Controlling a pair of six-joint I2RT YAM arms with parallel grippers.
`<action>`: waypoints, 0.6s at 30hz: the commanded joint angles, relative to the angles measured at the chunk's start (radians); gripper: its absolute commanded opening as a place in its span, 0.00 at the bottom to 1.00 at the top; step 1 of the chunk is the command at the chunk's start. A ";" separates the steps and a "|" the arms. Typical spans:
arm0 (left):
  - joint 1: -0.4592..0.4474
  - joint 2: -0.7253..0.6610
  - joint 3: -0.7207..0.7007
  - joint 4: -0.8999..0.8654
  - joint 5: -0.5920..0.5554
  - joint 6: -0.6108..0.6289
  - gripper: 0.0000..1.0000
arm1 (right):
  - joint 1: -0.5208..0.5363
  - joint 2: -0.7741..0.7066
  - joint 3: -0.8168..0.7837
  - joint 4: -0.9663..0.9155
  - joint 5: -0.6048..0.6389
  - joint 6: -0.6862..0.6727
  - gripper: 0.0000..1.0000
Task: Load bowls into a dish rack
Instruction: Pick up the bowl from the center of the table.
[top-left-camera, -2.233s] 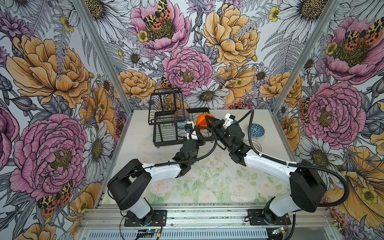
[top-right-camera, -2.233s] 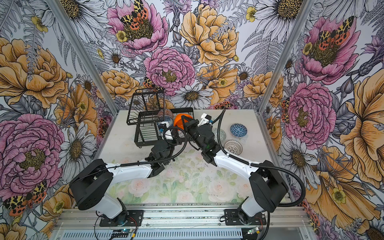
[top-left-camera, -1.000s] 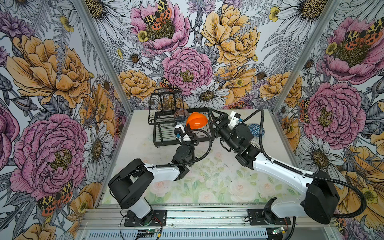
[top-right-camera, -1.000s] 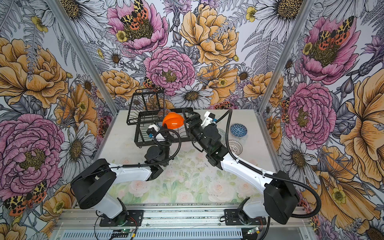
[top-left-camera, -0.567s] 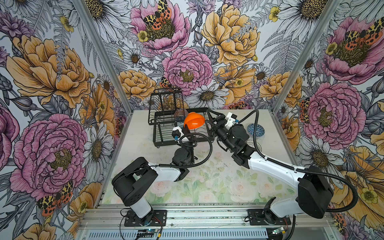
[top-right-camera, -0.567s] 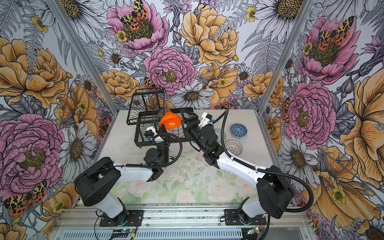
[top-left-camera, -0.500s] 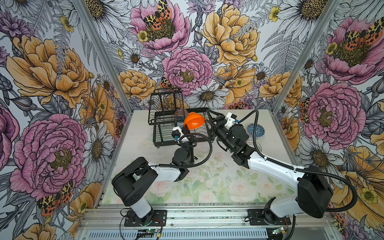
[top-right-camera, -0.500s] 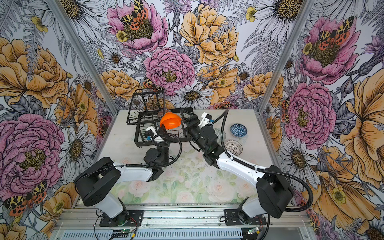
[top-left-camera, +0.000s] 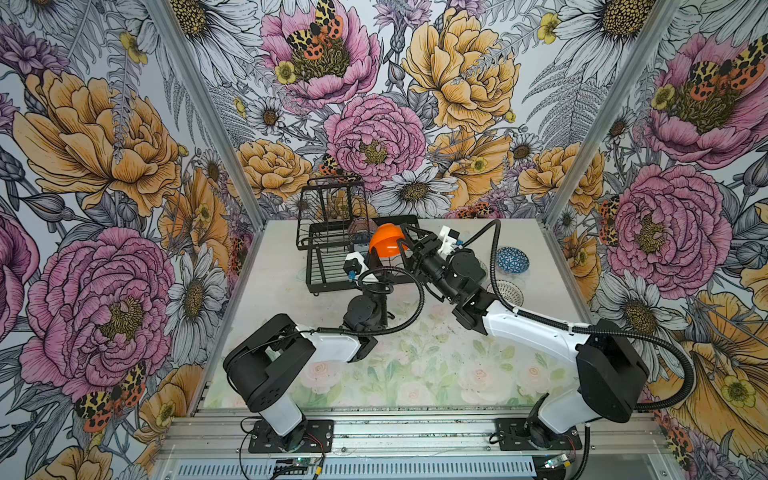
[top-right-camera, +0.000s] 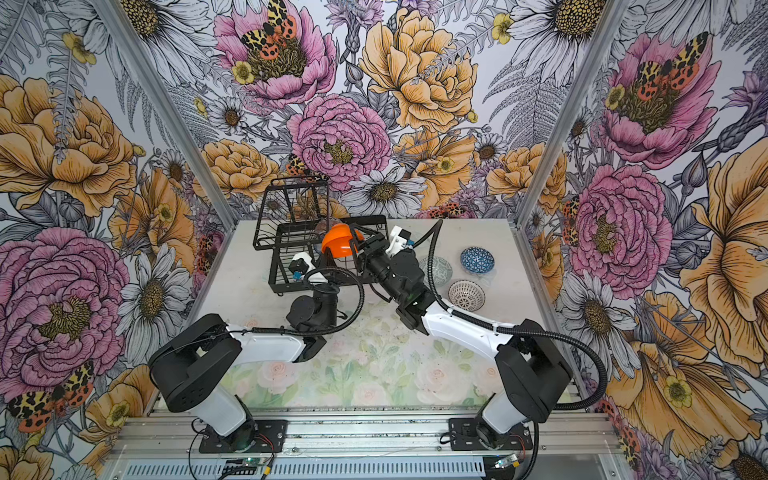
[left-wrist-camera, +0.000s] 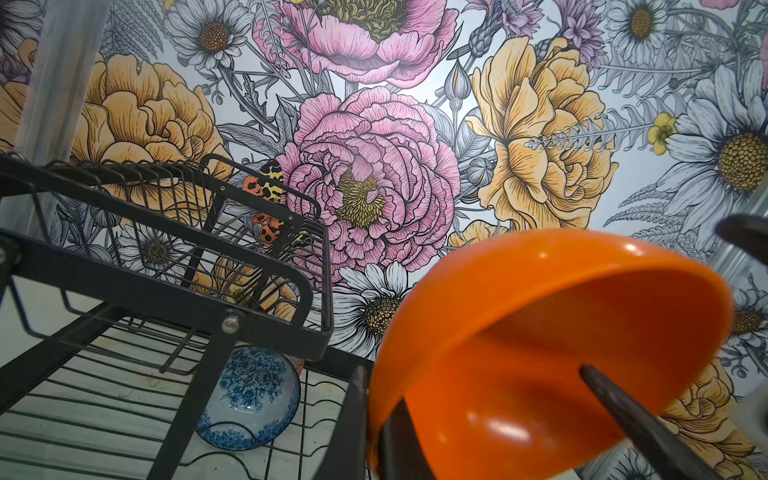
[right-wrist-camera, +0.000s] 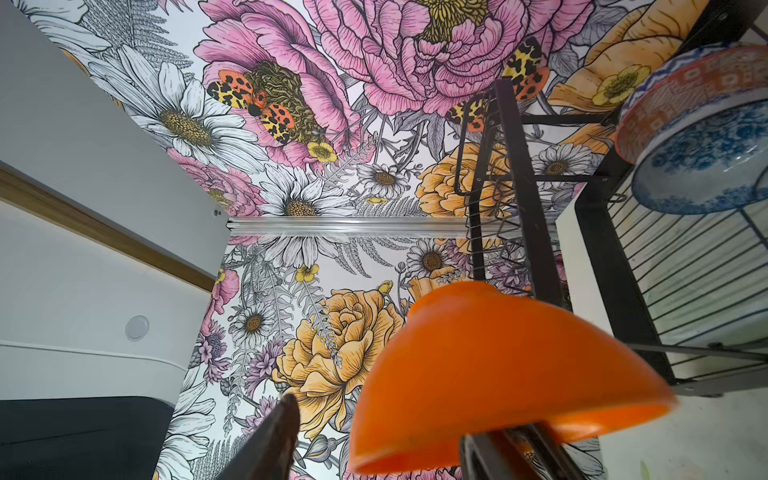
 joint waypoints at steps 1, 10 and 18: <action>-0.001 -0.008 -0.006 0.071 0.055 -0.004 0.00 | 0.002 0.022 0.041 0.060 -0.004 0.005 0.56; -0.002 -0.021 -0.022 0.070 0.064 -0.010 0.00 | 0.000 0.060 0.095 0.077 -0.007 0.024 0.26; -0.004 -0.031 -0.029 0.070 0.058 0.002 0.00 | 0.001 0.067 0.085 0.087 -0.020 0.023 0.01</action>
